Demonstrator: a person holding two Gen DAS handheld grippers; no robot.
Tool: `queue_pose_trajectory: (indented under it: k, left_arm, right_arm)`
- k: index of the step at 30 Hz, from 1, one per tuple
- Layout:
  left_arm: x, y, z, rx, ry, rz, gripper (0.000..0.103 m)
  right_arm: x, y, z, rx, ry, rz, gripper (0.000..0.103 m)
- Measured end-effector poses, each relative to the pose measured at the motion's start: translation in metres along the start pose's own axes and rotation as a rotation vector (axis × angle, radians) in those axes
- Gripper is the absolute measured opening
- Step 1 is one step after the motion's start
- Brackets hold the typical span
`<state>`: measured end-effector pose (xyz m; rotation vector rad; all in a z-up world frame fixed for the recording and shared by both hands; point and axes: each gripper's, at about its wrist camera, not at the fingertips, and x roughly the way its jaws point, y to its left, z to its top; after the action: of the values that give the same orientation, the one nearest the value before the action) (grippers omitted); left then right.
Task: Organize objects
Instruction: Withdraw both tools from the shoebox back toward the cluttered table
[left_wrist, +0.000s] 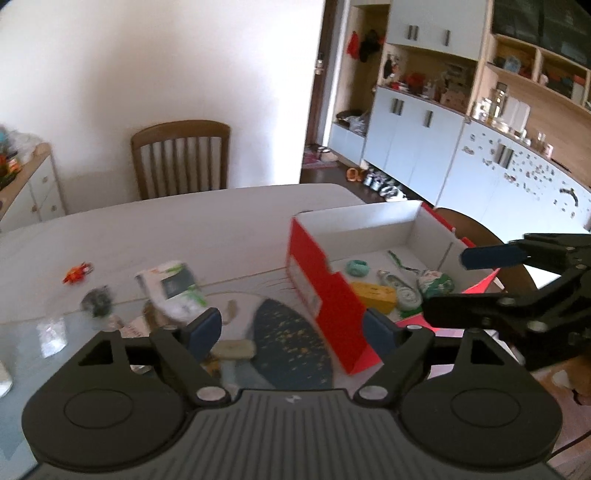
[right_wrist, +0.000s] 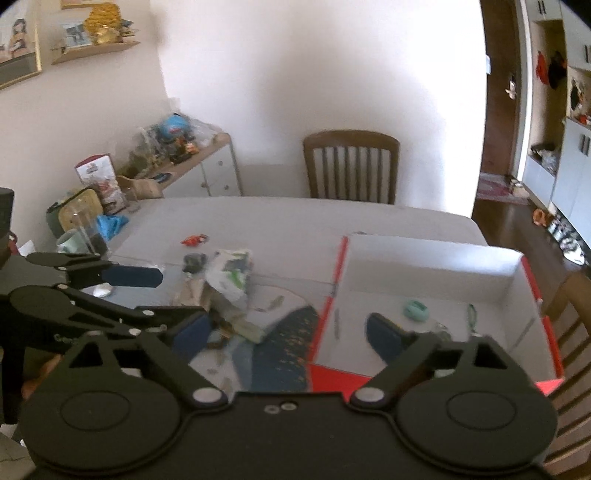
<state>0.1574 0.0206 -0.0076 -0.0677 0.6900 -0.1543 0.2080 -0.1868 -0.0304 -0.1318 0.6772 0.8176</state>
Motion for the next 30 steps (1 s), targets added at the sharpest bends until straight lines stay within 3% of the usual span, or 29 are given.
queue_pose_trajectory:
  k: [3,13,19,30]
  left_arm:
    - [-0.009,0.021,-0.007,-0.041,-0.01,0.008,0.09]
    - [-0.035,0.079,-0.026,-0.108,-0.033,0.083,0.092]
    - [-0.044,0.113,-0.036,-0.136,-0.056,0.116,0.102]
    - [-0.034,0.168,-0.063,-0.164,-0.031,0.182,0.103]
  right_arm:
    - [0.004,0.016,0.001,-0.013,-0.016,0.006,0.102]
    - [0.028,0.057,0.001,-0.012,0.017,0.02,0.102]
    - [0.045,0.076,0.002,-0.013,0.045,0.013,0.102]
    - [0.091,0.092,-0.006,-0.019,0.128,-0.016,0.101]
